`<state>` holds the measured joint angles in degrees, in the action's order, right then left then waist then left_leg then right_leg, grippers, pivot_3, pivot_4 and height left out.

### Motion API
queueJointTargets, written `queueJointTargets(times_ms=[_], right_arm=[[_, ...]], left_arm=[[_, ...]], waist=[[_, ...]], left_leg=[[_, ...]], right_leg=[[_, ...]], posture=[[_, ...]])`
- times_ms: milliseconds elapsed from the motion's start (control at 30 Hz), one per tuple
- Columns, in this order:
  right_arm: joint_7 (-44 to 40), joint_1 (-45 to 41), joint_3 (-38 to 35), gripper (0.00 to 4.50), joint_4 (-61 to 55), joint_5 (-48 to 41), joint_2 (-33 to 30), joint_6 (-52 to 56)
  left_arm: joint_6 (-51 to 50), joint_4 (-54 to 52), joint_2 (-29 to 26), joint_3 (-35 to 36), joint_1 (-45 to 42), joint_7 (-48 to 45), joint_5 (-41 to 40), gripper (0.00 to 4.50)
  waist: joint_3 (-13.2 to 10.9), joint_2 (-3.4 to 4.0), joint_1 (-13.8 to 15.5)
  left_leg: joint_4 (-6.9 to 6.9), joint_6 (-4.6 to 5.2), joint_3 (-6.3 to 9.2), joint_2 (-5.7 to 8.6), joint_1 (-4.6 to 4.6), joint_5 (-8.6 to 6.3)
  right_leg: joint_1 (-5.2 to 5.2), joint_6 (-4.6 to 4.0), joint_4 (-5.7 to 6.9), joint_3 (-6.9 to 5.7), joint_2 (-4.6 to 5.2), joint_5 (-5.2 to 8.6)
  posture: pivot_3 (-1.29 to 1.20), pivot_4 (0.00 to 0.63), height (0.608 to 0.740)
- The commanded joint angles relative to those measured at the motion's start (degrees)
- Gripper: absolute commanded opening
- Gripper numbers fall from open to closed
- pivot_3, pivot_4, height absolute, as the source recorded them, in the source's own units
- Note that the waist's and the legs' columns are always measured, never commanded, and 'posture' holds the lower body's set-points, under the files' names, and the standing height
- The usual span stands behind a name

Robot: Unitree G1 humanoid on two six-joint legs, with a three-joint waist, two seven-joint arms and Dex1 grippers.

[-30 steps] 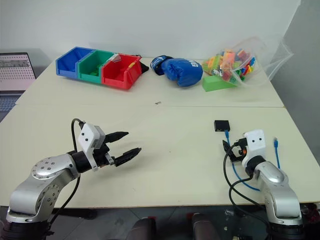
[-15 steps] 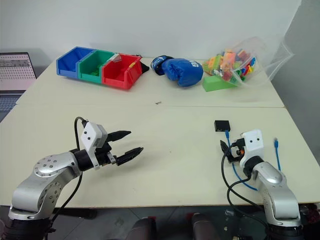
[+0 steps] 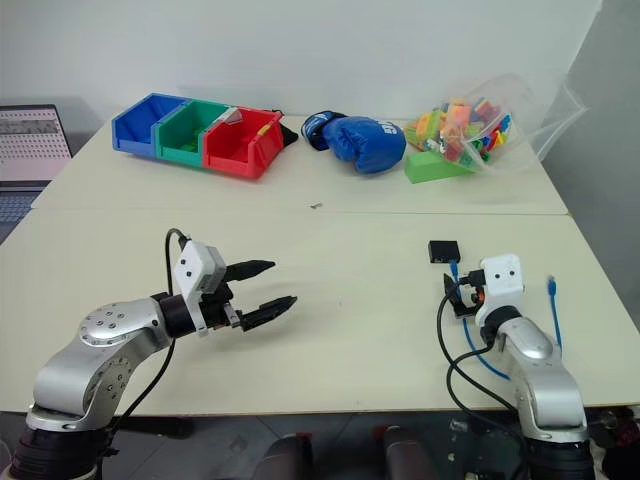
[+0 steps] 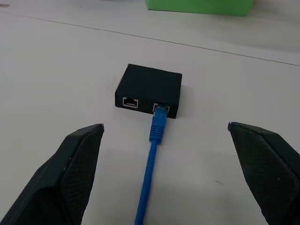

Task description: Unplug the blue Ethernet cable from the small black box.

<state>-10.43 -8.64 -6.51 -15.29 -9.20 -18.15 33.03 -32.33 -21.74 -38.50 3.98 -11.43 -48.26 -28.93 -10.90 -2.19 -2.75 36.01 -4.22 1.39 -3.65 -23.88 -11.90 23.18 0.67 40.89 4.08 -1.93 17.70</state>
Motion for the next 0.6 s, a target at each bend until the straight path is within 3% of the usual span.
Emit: queueJointTargets(times_ms=[33,167,267,467,600], right_arm=[[3.6,-4.1,0.0,4.5,4.9,1.7,2.5,-0.3],[4.6,-5.9,1.4,4.5,8.9,3.3,4.2,-1.4],[5.9,-6.5,1.6,4.04,10.9,4.4,5.1,-1.9],[6.2,-7.2,0.9,2.7,11.1,3.8,6.1,-0.7],[5.7,-7.3,0.4,1.57,10.5,3.4,5.5,0.4]], left_arm=[[-0.2,-1.8,0.0,-1.7,-3.9,-1.5,-1.2,4.45],[-0.1,-0.8,0.2,-2.6,-5.2,-1.7,-0.7,4.45],[0.2,-0.6,0.2,-3.1,-5.3,-1.7,-0.4,4.5],[0.5,-0.5,0.4,-3.5,-4.8,-1.2,-0.1,4.5],[0.8,-0.2,0.4,-3.6,-4.6,-1.4,0.0,4.5]], waist=[[0.0,0.0,0.0],[0.0,0.0,-0.1],[0.0,0.0,-0.2],[0.0,0.0,-0.2],[0.0,0.0,-0.2]], left_leg=[[0.0,0.0,0.0,0.0,0.0,0.0],[-0.02,0.0,-0.04,0.0,0.0,0.0],[-0.02,0.0,-0.05,-0.01,0.01,0.0],[0.0,0.0,-0.03,0.0,0.01,0.0],[0.01,0.0,-0.03,0.0,0.01,0.0]], right_leg=[[0.0,-0.02,0.0,0.0,0.0,-0.01],[0.01,-0.08,0.0,0.0,-0.01,-0.04],[0.01,-0.08,0.0,0.01,-0.01,-0.04],[0.0,-0.05,0.01,0.01,-0.01,-0.04],[0.0,-0.05,0.01,0.01,-0.01,-0.03]], posture=[[0.0,0.15,0.74],[0.0,0.15,0.74],[0.0,0.15,0.74],[0.0,0.15,0.74],[0.0,0.15,0.74]])
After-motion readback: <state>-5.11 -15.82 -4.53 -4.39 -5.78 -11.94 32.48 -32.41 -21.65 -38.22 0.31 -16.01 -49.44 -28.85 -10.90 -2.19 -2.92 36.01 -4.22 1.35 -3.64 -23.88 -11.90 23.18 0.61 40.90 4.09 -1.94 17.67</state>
